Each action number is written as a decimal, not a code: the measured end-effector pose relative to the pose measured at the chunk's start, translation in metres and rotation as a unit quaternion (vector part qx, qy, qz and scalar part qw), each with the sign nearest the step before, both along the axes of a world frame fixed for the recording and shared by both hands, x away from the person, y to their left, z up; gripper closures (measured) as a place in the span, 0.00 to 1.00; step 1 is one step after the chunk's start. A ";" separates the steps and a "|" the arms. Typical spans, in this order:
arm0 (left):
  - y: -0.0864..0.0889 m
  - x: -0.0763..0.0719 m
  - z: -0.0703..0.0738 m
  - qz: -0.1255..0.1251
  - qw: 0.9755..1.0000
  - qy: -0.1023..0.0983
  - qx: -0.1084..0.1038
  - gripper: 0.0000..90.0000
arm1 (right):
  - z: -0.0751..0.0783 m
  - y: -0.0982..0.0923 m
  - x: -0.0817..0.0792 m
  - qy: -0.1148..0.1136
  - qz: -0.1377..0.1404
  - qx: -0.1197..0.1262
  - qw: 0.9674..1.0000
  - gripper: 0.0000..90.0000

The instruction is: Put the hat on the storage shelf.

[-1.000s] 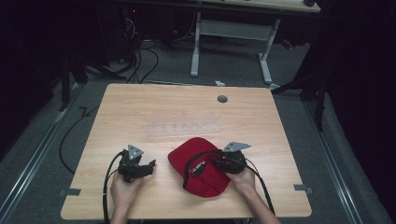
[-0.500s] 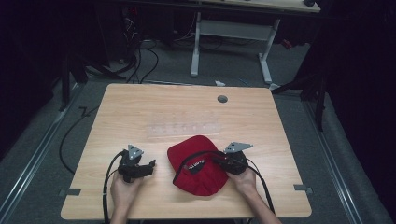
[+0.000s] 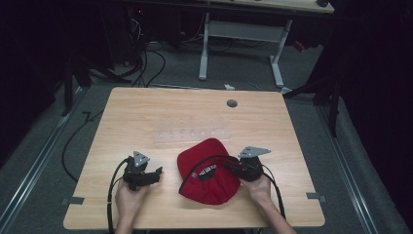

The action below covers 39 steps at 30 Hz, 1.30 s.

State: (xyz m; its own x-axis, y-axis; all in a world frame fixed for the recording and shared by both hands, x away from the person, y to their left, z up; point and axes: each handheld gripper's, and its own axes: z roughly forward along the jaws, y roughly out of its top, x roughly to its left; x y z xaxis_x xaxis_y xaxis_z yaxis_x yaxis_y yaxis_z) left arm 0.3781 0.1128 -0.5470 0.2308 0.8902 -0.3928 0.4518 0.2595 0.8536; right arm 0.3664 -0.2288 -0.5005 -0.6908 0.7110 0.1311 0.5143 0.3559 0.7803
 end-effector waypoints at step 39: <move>-0.030 -0.020 0.012 -0.052 0.997 -0.045 0.036 0.29 | 0.053 -0.022 -0.009 -0.012 -0.033 0.039 0.999 0.94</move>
State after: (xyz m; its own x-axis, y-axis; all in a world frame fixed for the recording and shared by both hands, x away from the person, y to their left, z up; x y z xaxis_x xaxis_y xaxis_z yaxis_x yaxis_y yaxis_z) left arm 0.3584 0.0828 -0.5354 0.3554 0.8848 -0.3013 0.3937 0.1507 0.9068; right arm 0.3577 -0.2504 -0.4476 -0.6464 0.7436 0.1706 0.5148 0.2601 0.8169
